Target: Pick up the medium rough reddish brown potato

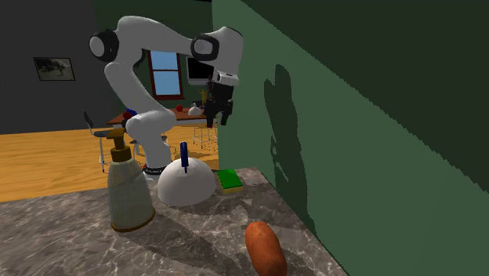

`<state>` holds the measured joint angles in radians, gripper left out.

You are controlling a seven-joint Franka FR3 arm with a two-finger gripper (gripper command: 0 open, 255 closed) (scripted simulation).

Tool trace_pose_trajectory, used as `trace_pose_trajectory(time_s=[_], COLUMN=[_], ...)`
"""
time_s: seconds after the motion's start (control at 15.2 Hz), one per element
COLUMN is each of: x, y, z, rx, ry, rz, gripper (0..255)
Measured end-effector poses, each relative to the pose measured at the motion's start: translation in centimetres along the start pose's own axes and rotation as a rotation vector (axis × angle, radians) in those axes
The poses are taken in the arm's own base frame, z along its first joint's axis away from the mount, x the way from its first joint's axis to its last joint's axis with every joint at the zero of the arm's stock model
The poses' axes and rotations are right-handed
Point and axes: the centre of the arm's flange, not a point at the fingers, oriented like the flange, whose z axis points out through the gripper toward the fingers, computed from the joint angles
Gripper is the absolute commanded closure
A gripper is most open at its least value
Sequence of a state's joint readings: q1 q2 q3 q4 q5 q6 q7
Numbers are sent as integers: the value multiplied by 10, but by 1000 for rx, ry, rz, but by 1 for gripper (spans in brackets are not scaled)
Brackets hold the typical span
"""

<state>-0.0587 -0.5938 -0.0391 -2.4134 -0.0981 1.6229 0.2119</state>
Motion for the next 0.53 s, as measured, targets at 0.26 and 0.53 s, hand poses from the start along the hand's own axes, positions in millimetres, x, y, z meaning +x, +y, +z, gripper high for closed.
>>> trace_pose_trajectory(time_s=[0.26, 0.53], x=[44, 91], y=[19, 40], z=[17, 29], rx=[8, 17], ry=[27, 54], rz=[97, 193], gripper=[0, 0])
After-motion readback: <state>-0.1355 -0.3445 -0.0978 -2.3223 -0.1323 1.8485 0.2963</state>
